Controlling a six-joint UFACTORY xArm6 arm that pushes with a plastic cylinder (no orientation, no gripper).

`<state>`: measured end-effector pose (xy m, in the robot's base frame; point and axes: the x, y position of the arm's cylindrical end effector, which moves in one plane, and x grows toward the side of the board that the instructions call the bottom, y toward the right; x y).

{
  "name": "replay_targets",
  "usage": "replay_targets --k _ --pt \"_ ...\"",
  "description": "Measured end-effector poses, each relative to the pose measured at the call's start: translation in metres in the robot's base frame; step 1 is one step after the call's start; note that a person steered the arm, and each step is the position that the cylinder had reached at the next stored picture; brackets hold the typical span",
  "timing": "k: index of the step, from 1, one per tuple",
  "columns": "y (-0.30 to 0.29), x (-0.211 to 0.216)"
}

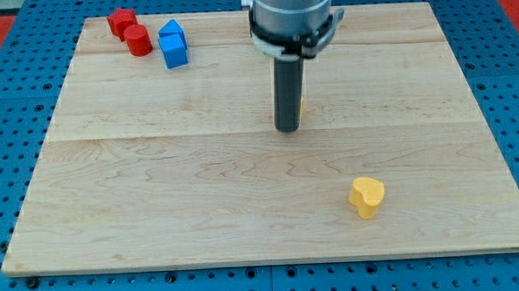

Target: Move the yellow heart to the yellow hexagon

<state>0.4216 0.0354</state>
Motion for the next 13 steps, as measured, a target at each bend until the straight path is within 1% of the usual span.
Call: replay_targets --k 1,2,3,4,5,6,7,8,9,10,11,12,13 --pt "0.007 -0.052" --pt "0.014 -0.095" --pt "0.055 -0.072" --pt "0.145 0.037" --pt "0.175 0.144" --pt "0.093 0.155" --pt "0.032 0.083" --pt "-0.002 0.009" --pt "0.029 0.039" --pt "0.117 0.06" --pt "0.012 0.096" --pt "-0.026 0.01" --pt "-0.02 -0.067"
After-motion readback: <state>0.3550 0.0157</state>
